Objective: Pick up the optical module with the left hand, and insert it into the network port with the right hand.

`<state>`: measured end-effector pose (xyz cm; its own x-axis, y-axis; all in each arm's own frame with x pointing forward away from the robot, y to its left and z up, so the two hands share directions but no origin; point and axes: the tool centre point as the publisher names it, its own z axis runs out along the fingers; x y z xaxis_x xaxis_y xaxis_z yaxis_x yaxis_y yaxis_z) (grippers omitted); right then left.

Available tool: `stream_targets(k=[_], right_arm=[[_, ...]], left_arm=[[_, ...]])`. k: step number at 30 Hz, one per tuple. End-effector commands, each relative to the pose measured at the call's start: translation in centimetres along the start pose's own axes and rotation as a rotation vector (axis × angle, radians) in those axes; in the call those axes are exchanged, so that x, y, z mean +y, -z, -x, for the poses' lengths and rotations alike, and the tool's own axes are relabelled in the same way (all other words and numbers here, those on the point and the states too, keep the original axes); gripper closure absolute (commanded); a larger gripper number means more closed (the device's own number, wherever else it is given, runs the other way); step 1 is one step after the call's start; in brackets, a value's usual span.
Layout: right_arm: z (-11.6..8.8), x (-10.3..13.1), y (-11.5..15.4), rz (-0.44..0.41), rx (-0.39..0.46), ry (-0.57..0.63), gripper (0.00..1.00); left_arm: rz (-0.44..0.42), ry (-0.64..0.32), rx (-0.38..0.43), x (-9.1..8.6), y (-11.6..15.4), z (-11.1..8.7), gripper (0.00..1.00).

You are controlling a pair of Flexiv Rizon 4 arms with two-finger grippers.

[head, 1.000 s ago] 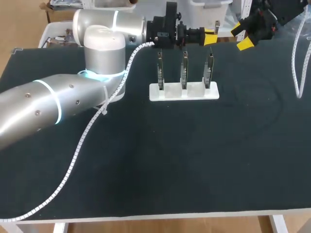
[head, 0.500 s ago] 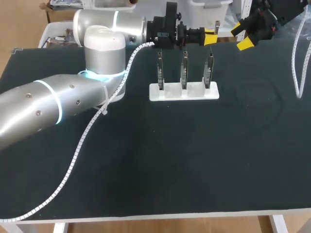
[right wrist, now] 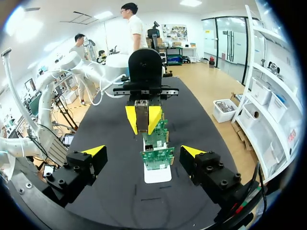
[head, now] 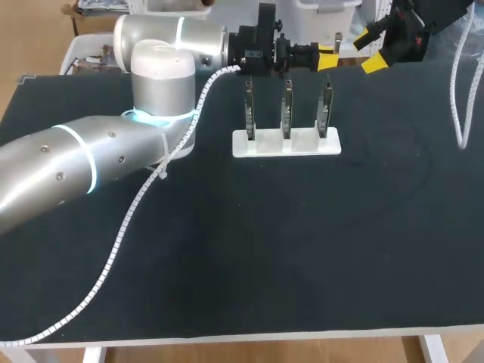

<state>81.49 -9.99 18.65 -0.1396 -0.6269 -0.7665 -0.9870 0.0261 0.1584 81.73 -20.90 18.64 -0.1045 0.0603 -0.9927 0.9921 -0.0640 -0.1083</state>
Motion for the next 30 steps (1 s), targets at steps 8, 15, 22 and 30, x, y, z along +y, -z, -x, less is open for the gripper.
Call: stream_targets(k=[8, 15, 22, 30], right_arm=[[1.4, 0.4, 0.1, -0.01, 0.04, 0.049, 0.0], [2.5, -0.8, 0.3, -0.025, 0.035, 0.074, 0.0], [3.1, -1.4, -0.1, -0.027, -0.003, 0.071, 0.0], [3.4, -1.2, -0.7, -0.008, -0.037, 0.061, 0.0]], left_arm=[[-0.003, 0.0, 0.001, 0.2, 0.0, 0.0, 1.0], [-0.003, 0.0, 0.001, 0.2, 0.0, 0.0, 1.0], [-0.003, 0.0, 0.001, 0.2, 0.0, 0.0, 1.0], [-0.003, 0.0, 0.001, 0.2, 0.0, 0.0, 1.0]])
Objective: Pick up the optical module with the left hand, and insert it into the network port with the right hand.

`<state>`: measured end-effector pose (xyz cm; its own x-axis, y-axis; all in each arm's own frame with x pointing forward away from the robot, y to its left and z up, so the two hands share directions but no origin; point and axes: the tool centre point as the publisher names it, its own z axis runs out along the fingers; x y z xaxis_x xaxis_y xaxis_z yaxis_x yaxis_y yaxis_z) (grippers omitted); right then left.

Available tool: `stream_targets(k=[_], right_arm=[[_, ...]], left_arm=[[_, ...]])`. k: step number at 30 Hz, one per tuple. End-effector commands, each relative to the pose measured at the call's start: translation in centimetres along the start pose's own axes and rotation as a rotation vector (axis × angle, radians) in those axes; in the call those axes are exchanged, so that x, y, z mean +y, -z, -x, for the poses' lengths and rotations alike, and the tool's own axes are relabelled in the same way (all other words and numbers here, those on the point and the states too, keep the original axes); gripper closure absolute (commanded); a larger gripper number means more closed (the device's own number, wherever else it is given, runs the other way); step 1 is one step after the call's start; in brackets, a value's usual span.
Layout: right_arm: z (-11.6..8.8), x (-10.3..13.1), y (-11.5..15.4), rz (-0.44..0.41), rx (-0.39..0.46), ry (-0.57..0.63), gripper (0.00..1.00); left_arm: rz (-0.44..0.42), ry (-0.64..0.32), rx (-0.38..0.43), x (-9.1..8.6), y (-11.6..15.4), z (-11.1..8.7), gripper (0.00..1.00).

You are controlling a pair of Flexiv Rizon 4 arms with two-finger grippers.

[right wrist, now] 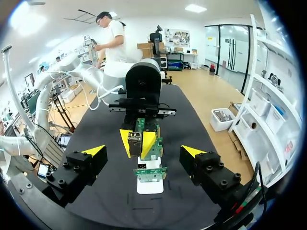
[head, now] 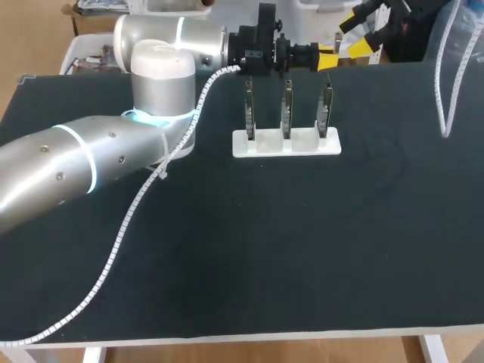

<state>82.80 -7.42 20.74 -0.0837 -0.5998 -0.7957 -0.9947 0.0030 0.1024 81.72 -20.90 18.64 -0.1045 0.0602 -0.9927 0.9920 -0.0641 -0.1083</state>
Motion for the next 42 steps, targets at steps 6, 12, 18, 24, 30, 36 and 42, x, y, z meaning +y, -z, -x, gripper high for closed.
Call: stream_targets(k=[6, 12, 18, 24, 30, 36, 42], right_arm=[[0.1, -0.3, -0.1, 0.015, -0.003, 0.002, 0.0], [0.7, -0.3, 0.0, 0.015, -0.013, 0.013, 0.0], [0.8, -0.1, -0.3, 0.013, -0.02, 0.011, 0.0], [1.2, 0.1, -0.4, 0.014, -0.028, 0.013, 0.0], [1.3, 0.3, -0.6, 0.021, -0.027, 0.015, 0.0], [1.7, 0.5, -0.8, 0.03, -0.028, 0.017, 0.0], [1.7, 0.5, -1.0, 0.035, -0.028, 0.021, 0.0]], left_arm=[[-0.003, 0.0, 0.001, 0.2, 0.0, 0.0, 1.0], [-0.003, 0.0, 0.001, 0.2, 0.0, 0.0, 1.0], [-0.003, 0.0, 0.001, 0.2, 0.0, 0.0, 1.0], [-0.003, 0.0, 0.001, 0.2, 0.0, 0.0, 1.0], [-0.003, 0.0, 0.001, 0.2, 0.0, 0.0, 1.0], [-0.003, 0.0, 0.001, 0.2, 0.0, 0.0, 1.0], [-0.003, 0.0, 0.001, 0.2, 0.0, 0.0, 1.0]])
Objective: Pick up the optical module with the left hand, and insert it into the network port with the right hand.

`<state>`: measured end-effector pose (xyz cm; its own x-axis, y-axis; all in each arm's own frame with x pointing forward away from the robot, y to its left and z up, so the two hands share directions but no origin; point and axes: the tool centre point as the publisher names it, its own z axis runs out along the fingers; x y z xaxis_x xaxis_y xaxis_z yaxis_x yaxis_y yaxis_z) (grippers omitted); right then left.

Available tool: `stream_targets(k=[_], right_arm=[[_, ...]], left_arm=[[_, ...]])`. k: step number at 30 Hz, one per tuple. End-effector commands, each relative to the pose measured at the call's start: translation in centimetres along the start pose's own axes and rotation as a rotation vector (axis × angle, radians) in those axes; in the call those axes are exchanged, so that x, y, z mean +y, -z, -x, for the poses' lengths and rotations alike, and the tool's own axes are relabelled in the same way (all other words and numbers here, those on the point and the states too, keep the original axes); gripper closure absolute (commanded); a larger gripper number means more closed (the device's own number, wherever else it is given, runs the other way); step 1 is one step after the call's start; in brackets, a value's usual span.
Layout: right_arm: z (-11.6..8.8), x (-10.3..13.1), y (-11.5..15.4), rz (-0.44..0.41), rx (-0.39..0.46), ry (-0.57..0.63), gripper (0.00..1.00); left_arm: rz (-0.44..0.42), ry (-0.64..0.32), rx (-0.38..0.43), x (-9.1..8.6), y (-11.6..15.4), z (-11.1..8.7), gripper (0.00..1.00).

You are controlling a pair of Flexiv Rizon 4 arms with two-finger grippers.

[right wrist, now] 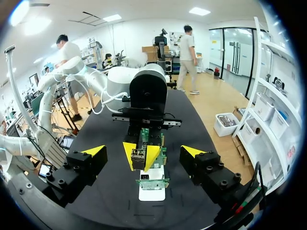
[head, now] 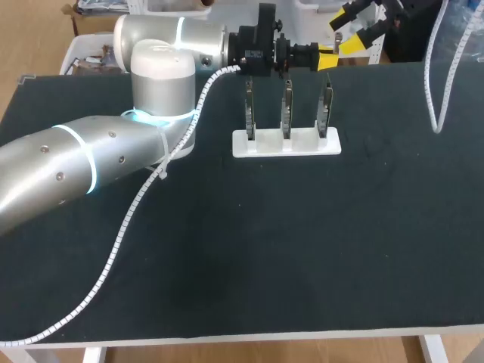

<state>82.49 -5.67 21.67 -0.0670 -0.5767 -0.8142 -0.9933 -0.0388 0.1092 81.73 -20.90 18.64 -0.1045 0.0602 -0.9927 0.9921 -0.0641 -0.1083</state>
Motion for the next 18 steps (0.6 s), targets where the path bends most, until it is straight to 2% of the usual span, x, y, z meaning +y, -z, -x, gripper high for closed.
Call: stream_targets(k=[1, 18], right_arm=[[-0.02, 0.11, -0.1, -0.003, 0.002, 0.002, 0.0], [-0.05, 0.06, -0.06, 0.0, 0.008, 0.007, 0.0]], left_arm=[[-0.003, 0.0, 0.001, 0.16, -0.02, -0.01, 1.0], [-0.003, 0.0, 0.001, 0.16, -0.02, -0.01, 1.0]])
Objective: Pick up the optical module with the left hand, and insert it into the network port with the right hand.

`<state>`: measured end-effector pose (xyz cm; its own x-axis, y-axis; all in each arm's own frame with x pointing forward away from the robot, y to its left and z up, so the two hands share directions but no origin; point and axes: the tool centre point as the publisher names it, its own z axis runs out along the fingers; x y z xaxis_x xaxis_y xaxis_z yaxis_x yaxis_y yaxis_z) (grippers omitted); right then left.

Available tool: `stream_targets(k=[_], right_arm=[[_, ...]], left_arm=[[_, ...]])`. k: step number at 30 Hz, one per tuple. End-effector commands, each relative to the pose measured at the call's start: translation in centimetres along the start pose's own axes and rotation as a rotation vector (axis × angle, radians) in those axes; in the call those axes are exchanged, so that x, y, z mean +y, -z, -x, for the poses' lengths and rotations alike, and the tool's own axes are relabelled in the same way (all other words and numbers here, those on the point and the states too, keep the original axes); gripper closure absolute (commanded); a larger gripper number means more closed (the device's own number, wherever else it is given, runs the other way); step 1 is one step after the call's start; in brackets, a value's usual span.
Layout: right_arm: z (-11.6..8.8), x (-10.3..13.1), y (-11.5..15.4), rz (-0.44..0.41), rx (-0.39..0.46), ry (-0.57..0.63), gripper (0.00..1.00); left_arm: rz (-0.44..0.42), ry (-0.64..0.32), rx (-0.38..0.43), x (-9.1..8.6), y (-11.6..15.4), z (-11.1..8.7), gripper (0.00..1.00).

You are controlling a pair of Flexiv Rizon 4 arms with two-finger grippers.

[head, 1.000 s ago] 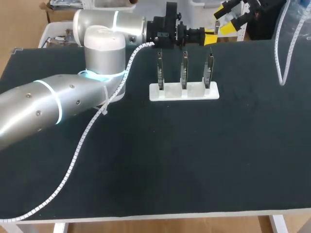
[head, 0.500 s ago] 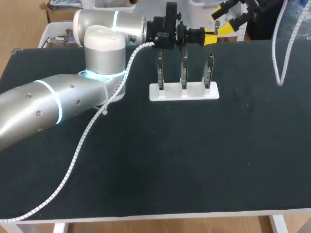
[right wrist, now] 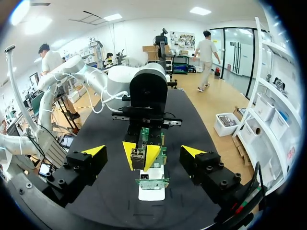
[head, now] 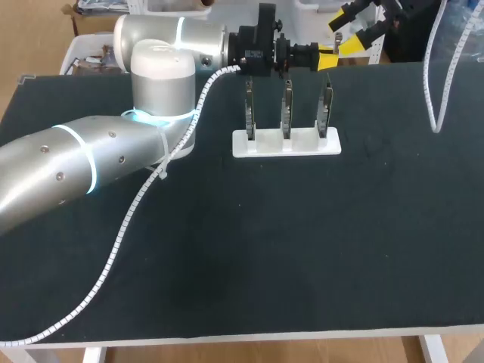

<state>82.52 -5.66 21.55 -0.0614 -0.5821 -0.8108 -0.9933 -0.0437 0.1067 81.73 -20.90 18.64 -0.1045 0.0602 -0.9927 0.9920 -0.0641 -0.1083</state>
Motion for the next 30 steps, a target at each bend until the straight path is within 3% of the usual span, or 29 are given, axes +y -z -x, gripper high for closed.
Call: stream_targets(k=[1, 12, 13, 14, 15, 16, 30], right_arm=[[0.04, 0.08, 0.01, -0.003, 0.002, 0.002, 0.0], [0.16, -0.04, -0.11, 0.0, 0.001, 0.006, 0.0], [0.16, -0.04, -0.12, 0.0, 0.001, 0.007, 0.09], [0.16, -0.05, -0.12, 0.001, 0.0, 0.008, 0.51], [0.16, -0.07, -0.11, 0.0, -0.002, 0.008, 0.8], [0.16, -0.07, -0.11, 0.0, -0.003, 0.01, 1.0], [0.08, -0.25, -0.23, 0.003, 0.003, 0.01, 1.0]], left_arm=[[-0.002, 0.0, 0.001, 0.16, -0.02, -0.01, 1.0], [-0.002, 0.0, 0.001, 0.16, -0.02, -0.01, 1.0], [-0.002, 0.0, 0.001, 0.16, -0.02, -0.01, 1.0], [-0.002, 0.0, 0.001, 0.16, -0.02, -0.01, 1.0], [-0.002, 0.0, 0.001, 0.16, -0.02, -0.01, 1.0], [-0.002, 0.0, 0.001, 0.16, -0.02, -0.01, 1.0], [-0.002, 0.0, 0.001, 0.16, -0.02, -0.01, 1.0]])
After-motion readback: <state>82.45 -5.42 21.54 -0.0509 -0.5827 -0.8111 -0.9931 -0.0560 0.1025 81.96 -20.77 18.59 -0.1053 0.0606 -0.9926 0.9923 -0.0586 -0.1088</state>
